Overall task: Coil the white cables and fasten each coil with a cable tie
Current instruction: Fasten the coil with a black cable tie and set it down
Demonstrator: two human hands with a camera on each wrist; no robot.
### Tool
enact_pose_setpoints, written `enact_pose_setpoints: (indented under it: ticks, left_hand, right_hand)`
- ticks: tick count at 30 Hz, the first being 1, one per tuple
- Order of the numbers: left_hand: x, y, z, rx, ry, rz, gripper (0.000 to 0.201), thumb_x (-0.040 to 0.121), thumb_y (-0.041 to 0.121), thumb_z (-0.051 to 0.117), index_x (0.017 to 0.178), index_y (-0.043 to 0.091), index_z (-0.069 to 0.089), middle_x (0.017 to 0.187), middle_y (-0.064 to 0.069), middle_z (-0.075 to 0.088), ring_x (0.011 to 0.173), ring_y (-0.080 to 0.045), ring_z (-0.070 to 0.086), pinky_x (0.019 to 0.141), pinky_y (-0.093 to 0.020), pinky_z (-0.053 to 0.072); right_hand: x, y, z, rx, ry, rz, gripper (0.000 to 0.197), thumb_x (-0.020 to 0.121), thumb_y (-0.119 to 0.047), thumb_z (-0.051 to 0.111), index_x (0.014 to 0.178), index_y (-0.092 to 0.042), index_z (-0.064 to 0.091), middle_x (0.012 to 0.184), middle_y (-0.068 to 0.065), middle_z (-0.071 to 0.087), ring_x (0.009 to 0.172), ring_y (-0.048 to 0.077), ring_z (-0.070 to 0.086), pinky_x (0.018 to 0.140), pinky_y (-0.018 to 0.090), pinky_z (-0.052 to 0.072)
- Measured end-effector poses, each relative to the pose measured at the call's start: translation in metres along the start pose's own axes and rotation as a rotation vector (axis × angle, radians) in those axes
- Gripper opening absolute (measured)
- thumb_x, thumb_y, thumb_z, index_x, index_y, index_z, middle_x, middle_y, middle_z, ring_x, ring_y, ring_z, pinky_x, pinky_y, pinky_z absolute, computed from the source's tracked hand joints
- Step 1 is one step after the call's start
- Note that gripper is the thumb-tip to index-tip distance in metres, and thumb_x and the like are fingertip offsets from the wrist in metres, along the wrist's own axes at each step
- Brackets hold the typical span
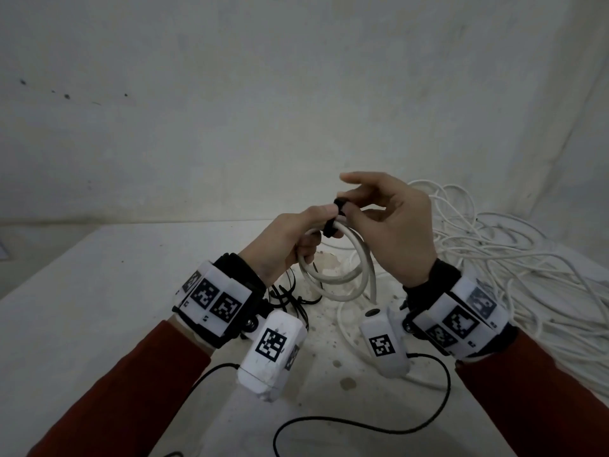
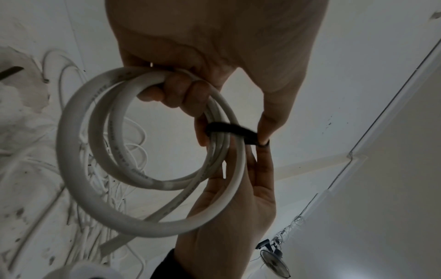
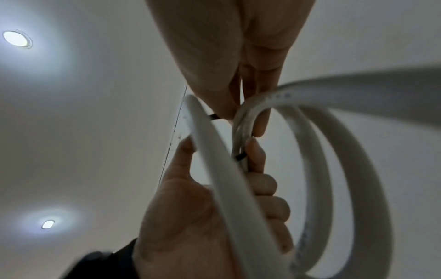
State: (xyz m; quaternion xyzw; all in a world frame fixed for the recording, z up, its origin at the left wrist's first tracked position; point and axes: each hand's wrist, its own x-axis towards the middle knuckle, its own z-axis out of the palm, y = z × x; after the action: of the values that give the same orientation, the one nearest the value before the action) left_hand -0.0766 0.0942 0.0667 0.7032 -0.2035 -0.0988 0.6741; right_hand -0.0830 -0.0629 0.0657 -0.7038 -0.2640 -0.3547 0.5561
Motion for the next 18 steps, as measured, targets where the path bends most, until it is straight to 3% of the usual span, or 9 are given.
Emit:
enact_pose_setpoints:
  ticks: [5, 10, 13, 16, 18]
  left_hand:
    - [0.000, -0.003, 0.007, 0.011, 0.116, 0.055, 0.037, 0.064, 0.058, 0.058, 0.049, 0.024, 0.063, 0.058, 0.002, 0.019, 0.052, -0.013, 0.021, 0.059, -0.030, 0.025]
    - [0.004, -0.005, 0.006, 0.001, 0.145, 0.078, 0.032, 0.071, 0.048, 0.060, 0.049, 0.024, 0.066, 0.049, 0.008, 0.027, 0.049, -0.011, 0.023, 0.056, -0.030, 0.024]
    - [0.004, -0.007, 0.007, 0.059, 0.201, 0.146, 0.034, 0.084, 0.037, 0.057, 0.055, 0.024, 0.070, 0.041, 0.014, 0.037, 0.045, -0.006, 0.028, 0.056, -0.026, 0.024]
    - [0.007, -0.010, 0.001, 0.191, 0.366, 0.292, 0.033, 0.084, 0.041, 0.064, 0.073, 0.011, 0.072, 0.049, 0.014, 0.049, 0.049, -0.002, 0.039, 0.056, -0.019, 0.030]
    - [0.009, -0.012, -0.006, 0.334, 0.452, 0.406, 0.031, 0.080, 0.048, 0.067, 0.075, 0.017, 0.072, 0.055, 0.007, 0.052, 0.052, -0.005, 0.039, 0.054, -0.020, 0.030]
  right_hand:
    - [-0.002, -0.008, -0.001, 0.002, 0.018, -0.056, 0.034, 0.079, 0.007, 0.070, 0.101, -0.015, 0.057, 0.078, 0.004, 0.071, 0.077, 0.012, 0.072, 0.069, 0.030, 0.059]
    - [-0.005, -0.009, 0.001, -0.019, 0.014, -0.101, 0.039, 0.079, 0.008, 0.071, 0.091, -0.022, 0.048, 0.079, 0.003, 0.071, 0.077, 0.009, 0.072, 0.068, 0.026, 0.058]
    - [-0.002, -0.004, -0.006, 0.054, -0.061, -0.021, 0.040, 0.081, 0.010, 0.067, 0.092, -0.022, 0.046, 0.084, 0.002, 0.073, 0.084, 0.013, 0.072, 0.072, 0.029, 0.058]
    - [0.005, 0.000, -0.012, 0.119, -0.094, 0.132, 0.027, 0.083, 0.006, 0.066, 0.095, -0.014, 0.052, 0.093, 0.005, 0.074, 0.089, 0.016, 0.072, 0.080, 0.032, 0.057]
    - [0.008, -0.003, -0.016, 0.095, 0.000, 0.268, 0.011, 0.087, -0.006, 0.067, 0.087, -0.013, 0.057, 0.083, 0.003, 0.071, 0.071, 0.017, 0.068, 0.066, 0.034, 0.056]
